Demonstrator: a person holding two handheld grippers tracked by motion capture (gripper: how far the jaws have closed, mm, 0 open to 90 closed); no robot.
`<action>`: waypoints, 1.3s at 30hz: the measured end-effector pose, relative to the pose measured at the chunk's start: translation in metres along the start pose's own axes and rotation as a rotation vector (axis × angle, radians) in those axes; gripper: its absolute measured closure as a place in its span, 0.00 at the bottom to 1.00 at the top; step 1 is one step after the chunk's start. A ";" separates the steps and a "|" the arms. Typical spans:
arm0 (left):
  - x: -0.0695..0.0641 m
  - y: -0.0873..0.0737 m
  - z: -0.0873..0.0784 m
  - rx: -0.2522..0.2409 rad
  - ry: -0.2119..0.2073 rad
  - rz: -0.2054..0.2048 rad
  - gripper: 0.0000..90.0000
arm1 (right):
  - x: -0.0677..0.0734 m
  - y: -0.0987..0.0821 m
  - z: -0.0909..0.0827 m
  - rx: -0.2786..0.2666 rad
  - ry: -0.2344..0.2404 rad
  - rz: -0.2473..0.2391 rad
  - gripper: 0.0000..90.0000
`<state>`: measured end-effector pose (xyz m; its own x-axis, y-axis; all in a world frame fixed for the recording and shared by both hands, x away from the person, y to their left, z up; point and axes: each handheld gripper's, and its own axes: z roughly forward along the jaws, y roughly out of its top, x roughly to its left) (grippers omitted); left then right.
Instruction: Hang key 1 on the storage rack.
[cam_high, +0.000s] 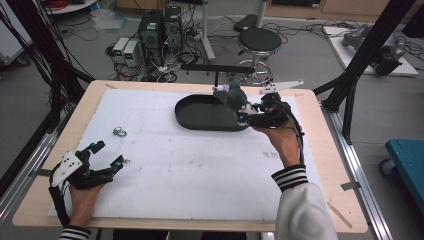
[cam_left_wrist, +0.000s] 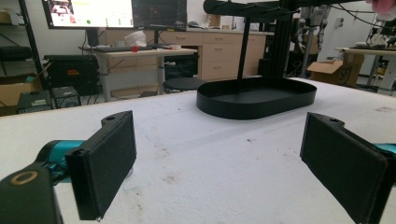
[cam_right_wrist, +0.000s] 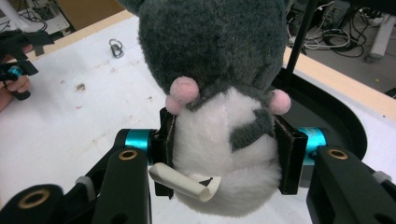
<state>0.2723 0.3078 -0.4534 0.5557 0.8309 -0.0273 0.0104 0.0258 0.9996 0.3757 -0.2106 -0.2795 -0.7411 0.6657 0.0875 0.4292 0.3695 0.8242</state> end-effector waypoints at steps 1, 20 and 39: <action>0.000 0.000 0.000 0.000 0.000 0.000 0.12 | -0.001 0.003 0.000 -0.002 -0.001 0.003 0.58; 0.000 0.000 0.000 0.002 -0.002 0.002 0.12 | -0.024 0.010 0.014 -0.013 -0.016 0.074 0.58; 0.000 0.000 0.000 0.000 -0.002 0.000 0.12 | -0.047 0.005 0.040 -0.022 -0.045 0.178 0.58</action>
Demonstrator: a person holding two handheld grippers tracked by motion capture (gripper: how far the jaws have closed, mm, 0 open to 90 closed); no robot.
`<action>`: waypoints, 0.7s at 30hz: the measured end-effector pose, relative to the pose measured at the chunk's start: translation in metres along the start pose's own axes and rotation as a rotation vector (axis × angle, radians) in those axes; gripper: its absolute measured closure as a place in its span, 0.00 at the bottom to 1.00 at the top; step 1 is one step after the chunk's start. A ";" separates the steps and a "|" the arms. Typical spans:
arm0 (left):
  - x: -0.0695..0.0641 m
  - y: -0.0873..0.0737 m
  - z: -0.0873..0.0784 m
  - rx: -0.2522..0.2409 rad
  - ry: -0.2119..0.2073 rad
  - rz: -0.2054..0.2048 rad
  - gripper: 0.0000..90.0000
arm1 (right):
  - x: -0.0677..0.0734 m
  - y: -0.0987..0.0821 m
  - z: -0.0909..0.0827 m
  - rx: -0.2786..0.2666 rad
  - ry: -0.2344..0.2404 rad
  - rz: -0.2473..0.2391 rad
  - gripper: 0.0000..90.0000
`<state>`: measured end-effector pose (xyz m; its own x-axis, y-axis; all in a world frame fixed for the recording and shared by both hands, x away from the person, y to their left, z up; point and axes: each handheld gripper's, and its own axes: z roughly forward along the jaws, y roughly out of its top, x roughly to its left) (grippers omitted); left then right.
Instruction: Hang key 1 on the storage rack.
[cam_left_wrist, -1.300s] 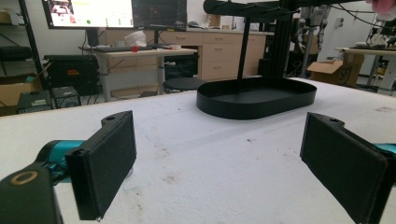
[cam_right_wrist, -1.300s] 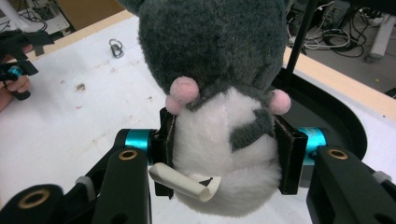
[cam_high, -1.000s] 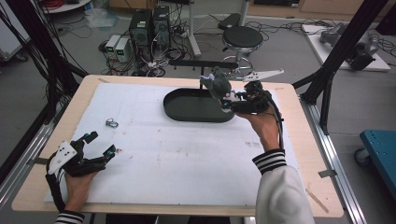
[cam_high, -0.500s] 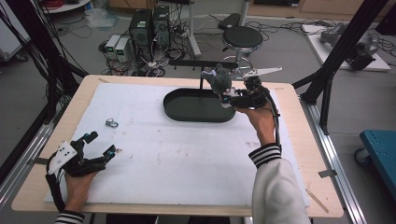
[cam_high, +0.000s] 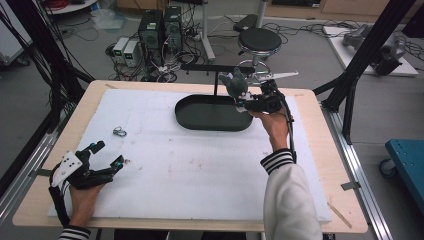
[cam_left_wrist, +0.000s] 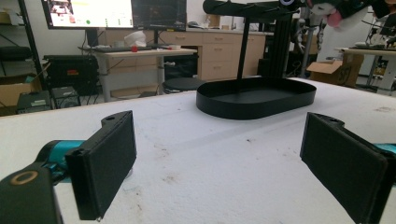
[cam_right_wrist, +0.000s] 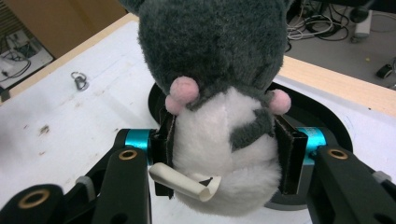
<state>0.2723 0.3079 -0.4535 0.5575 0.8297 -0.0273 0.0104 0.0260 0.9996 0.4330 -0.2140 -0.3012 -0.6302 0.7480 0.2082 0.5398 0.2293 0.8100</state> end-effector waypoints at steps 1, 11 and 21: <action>0.000 0.000 0.000 0.000 0.000 0.000 0.12 | -0.002 0.000 0.001 -0.001 -0.003 0.005 0.58; 0.000 0.000 0.000 0.000 0.000 -0.001 0.12 | -0.013 -0.002 0.009 -0.020 -0.017 0.051 0.58; 0.000 0.000 0.000 -0.001 0.000 0.000 0.12 | -0.020 -0.004 0.016 -0.040 -0.014 0.102 0.58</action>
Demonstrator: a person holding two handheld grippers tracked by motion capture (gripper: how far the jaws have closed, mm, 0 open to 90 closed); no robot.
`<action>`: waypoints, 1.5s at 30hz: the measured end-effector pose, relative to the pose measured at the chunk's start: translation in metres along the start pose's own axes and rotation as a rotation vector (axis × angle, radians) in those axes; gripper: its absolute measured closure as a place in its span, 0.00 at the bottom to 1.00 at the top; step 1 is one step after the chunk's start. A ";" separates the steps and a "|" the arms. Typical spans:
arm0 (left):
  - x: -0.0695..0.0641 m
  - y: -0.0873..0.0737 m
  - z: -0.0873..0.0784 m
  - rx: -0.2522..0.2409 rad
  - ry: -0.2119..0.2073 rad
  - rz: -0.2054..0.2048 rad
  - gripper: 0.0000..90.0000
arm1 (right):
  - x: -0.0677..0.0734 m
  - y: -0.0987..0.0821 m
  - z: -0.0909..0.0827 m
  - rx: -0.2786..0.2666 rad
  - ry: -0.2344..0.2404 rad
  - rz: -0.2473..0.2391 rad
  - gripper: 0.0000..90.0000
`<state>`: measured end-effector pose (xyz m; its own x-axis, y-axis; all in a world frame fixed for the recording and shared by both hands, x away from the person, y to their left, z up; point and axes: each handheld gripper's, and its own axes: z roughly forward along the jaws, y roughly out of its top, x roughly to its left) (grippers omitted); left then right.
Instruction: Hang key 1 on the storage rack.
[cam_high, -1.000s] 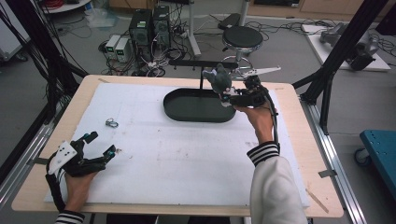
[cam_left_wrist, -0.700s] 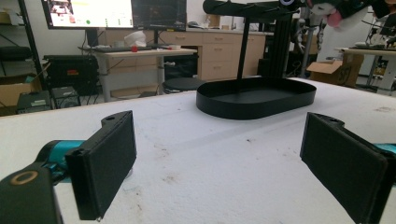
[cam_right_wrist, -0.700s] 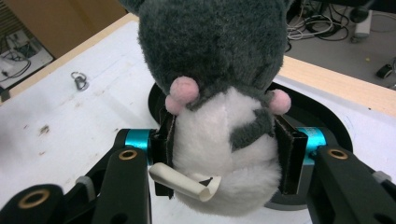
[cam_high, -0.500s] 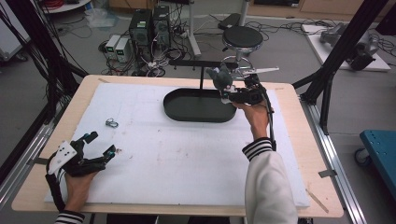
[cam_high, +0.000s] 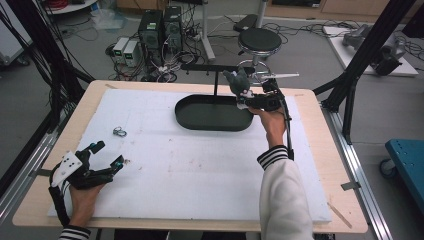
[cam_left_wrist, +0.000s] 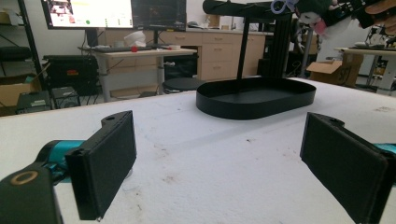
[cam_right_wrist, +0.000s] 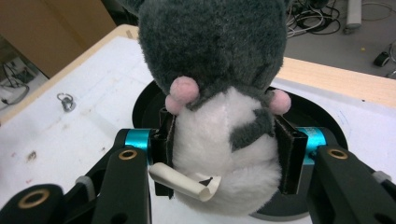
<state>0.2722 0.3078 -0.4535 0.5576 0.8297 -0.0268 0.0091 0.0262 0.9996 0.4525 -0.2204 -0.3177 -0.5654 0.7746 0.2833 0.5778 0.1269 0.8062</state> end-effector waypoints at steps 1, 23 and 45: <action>0.000 0.000 0.000 0.000 0.000 0.000 0.12 | 0.000 0.000 0.001 -0.002 0.000 0.004 0.58; 0.000 0.000 0.000 0.000 -0.001 0.000 0.12 | -0.016 -0.005 0.017 -0.041 0.007 0.113 0.58; 0.000 0.000 0.000 0.000 -0.004 0.006 0.12 | -0.023 -0.010 0.027 -0.009 0.006 0.147 0.56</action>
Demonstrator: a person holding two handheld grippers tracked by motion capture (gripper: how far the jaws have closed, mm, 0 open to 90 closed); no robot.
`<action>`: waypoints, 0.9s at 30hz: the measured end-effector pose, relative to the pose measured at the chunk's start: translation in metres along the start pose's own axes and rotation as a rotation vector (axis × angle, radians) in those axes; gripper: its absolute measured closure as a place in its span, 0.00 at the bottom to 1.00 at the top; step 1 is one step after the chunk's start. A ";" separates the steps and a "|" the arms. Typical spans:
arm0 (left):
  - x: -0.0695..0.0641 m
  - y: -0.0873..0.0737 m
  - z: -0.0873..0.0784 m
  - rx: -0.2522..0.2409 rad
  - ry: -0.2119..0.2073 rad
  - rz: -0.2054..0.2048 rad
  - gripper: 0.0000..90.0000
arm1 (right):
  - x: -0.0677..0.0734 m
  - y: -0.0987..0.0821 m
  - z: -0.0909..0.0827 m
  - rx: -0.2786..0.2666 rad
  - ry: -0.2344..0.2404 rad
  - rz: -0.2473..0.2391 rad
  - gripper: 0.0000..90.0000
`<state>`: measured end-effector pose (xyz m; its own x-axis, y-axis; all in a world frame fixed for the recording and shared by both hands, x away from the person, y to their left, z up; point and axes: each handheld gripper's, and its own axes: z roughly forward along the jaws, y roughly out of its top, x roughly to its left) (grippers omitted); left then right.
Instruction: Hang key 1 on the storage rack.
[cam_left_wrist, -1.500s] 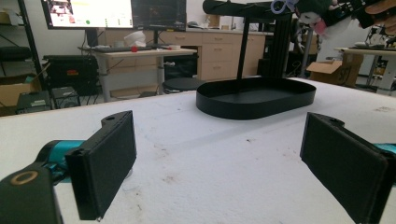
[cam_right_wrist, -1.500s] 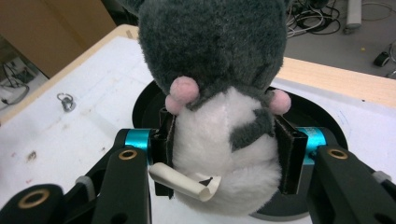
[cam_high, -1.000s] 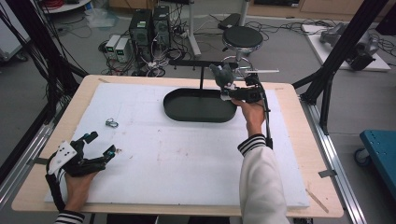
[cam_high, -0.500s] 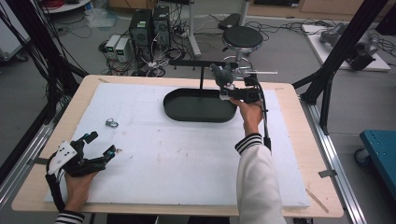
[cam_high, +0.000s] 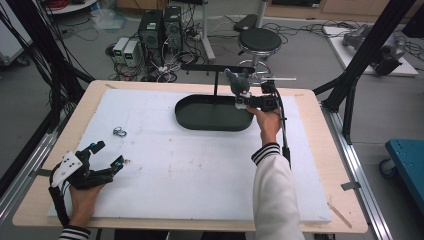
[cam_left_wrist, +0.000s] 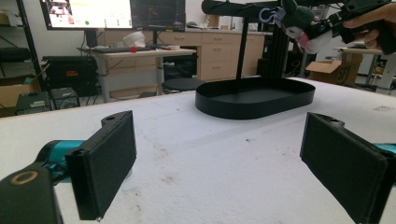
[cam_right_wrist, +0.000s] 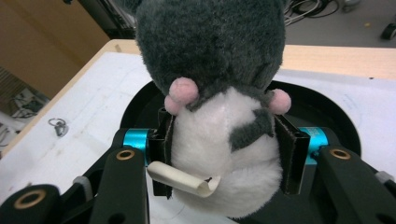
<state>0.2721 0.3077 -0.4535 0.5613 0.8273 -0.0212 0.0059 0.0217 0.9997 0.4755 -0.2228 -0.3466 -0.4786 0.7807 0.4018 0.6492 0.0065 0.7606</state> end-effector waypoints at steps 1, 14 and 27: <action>0.000 0.000 0.000 0.000 0.000 0.001 0.12 | 0.000 0.000 0.000 0.003 -0.004 0.000 0.56; 0.000 0.000 0.000 0.000 0.000 0.001 0.12 | -0.004 -0.003 0.003 0.047 0.022 -0.043 0.18; 0.000 0.000 0.000 -0.001 0.003 -0.007 0.12 | 0.006 -0.019 -0.039 -0.085 0.038 -0.221 0.02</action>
<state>0.2723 0.3079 -0.4535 0.5587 0.8289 -0.0280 0.0090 0.0277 0.9996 0.4373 -0.2420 -0.3388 -0.6264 0.7423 0.2381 0.4744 0.1207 0.8720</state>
